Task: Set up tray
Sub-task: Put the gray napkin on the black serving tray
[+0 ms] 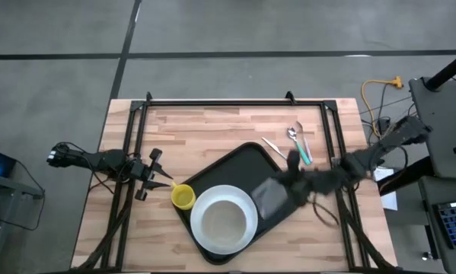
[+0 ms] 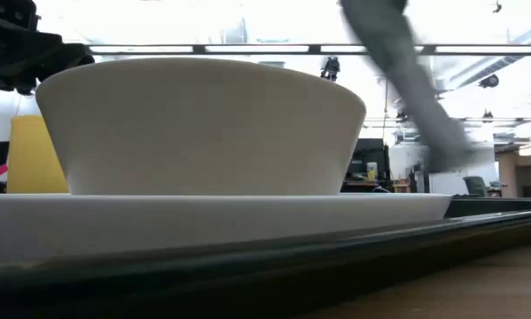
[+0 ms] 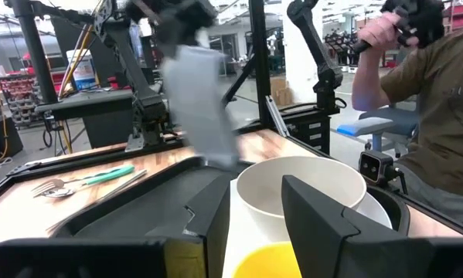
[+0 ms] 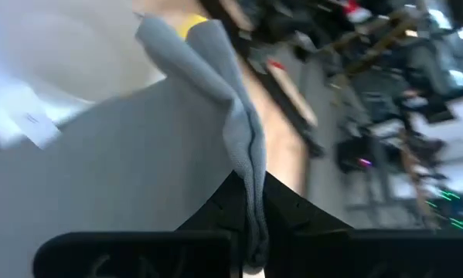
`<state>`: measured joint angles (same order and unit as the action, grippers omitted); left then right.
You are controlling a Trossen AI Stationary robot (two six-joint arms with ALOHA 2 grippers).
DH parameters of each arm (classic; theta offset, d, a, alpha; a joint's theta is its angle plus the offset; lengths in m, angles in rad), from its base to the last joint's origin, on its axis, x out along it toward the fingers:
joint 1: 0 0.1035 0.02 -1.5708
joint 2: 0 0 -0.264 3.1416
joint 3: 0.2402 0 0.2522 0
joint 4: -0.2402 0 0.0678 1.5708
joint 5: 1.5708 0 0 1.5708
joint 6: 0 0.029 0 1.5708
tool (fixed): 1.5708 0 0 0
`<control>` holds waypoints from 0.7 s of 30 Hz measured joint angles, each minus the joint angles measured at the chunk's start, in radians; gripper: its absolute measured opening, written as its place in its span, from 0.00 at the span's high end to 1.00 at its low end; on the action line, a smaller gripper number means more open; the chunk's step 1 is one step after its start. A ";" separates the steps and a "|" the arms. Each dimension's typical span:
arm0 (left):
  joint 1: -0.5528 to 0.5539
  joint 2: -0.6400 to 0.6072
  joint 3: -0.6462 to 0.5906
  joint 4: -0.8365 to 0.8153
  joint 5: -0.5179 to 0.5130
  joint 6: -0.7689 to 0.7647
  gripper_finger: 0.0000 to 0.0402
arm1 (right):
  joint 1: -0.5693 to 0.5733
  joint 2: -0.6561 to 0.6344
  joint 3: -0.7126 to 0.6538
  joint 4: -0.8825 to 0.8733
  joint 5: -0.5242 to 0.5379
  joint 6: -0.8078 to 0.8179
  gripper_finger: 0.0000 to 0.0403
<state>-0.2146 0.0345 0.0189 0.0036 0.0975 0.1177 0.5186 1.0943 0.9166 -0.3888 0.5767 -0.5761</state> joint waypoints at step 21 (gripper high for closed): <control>0.000 0.000 0.000 0.000 0.000 0.000 0.74 | -0.762 0.108 -0.193 0.239 -0.837 -0.002 0.98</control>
<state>-0.2147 0.0344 0.0189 0.0036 0.0975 0.1177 -0.2433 1.2024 0.7241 -0.1500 -0.2601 -0.5785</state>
